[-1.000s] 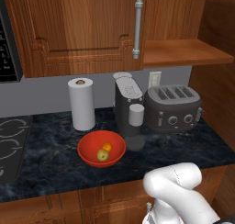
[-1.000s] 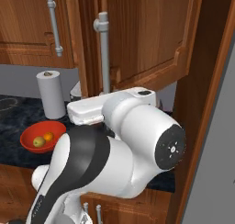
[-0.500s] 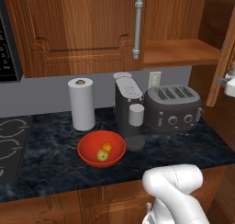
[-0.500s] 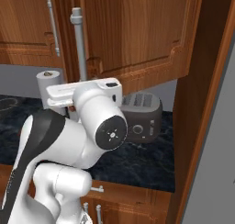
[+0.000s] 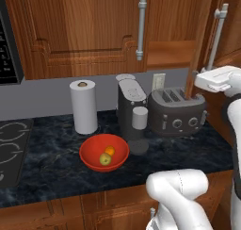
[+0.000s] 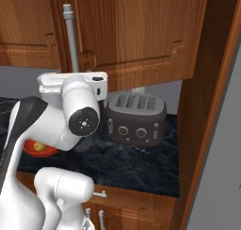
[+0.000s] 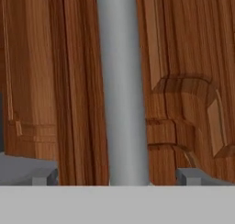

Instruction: Open the cabinet. Pick the apple and tangerine from the cabinet and place them into the bowl. Then close the cabinet.

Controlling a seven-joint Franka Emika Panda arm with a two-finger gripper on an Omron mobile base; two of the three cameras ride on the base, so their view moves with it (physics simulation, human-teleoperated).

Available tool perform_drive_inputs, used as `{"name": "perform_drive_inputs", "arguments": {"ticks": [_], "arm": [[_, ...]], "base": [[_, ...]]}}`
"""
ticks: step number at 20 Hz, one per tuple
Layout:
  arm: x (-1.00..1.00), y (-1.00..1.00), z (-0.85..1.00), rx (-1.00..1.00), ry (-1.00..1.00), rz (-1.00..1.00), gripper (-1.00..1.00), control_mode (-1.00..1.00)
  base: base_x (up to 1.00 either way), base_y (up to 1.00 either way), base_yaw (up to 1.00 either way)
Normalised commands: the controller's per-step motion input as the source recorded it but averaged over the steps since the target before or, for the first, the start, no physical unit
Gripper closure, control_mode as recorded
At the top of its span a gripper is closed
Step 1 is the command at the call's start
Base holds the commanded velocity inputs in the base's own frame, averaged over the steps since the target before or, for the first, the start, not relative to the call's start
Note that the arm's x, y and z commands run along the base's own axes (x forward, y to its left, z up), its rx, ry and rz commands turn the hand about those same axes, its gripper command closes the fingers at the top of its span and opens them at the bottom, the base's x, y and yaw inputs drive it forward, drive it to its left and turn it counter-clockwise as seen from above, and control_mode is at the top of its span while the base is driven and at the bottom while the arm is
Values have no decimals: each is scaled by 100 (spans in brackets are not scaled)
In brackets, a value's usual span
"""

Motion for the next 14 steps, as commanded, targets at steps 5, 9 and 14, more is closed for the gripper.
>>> {"name": "perform_drive_inputs", "arguments": {"ticks": [5,9,14], "arm": [[98,-1,0,9,3,0,-100,-100],[95,-4,0,0,6,0,-100,-100],[100,0,0,4,4,2,-100,-100]], "base": [[0,0,0],[0,0,0],[0,0,0]]}}
